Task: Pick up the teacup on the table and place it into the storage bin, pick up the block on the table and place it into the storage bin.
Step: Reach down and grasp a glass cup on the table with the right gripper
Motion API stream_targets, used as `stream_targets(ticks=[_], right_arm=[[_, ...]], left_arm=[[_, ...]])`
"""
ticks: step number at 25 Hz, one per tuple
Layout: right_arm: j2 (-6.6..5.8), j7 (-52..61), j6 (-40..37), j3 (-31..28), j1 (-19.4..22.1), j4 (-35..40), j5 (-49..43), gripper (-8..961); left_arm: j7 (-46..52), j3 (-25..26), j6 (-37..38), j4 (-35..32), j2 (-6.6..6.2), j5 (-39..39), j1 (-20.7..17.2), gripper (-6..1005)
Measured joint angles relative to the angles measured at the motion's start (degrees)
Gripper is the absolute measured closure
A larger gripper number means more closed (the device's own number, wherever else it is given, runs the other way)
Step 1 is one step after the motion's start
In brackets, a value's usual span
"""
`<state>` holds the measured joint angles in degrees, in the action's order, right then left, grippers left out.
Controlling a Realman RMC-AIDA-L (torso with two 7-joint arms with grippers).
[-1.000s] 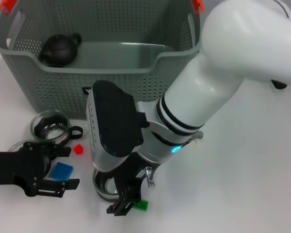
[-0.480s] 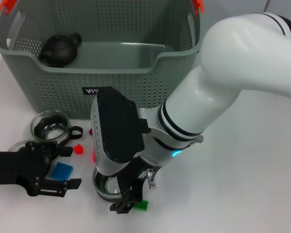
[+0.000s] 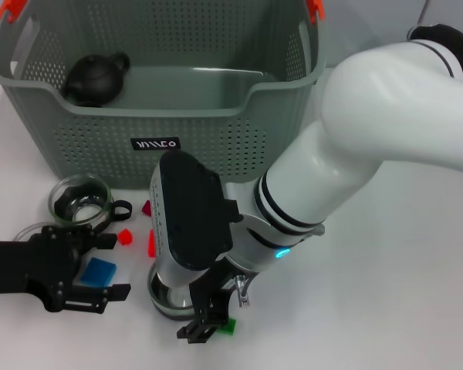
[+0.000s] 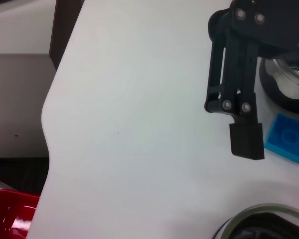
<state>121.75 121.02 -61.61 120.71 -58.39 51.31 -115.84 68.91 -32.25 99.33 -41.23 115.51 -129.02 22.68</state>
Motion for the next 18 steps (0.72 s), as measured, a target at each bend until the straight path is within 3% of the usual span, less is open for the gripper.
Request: stream_targets(ticks=[18], right_arm=[[-0.02, 0.0, 1.81, 0.76, 0.47, -1.72, 1.3, 257]], left_arm=[[-0.49, -0.01, -0.84, 1.45, 0.01, -0.09, 0.17, 124]])
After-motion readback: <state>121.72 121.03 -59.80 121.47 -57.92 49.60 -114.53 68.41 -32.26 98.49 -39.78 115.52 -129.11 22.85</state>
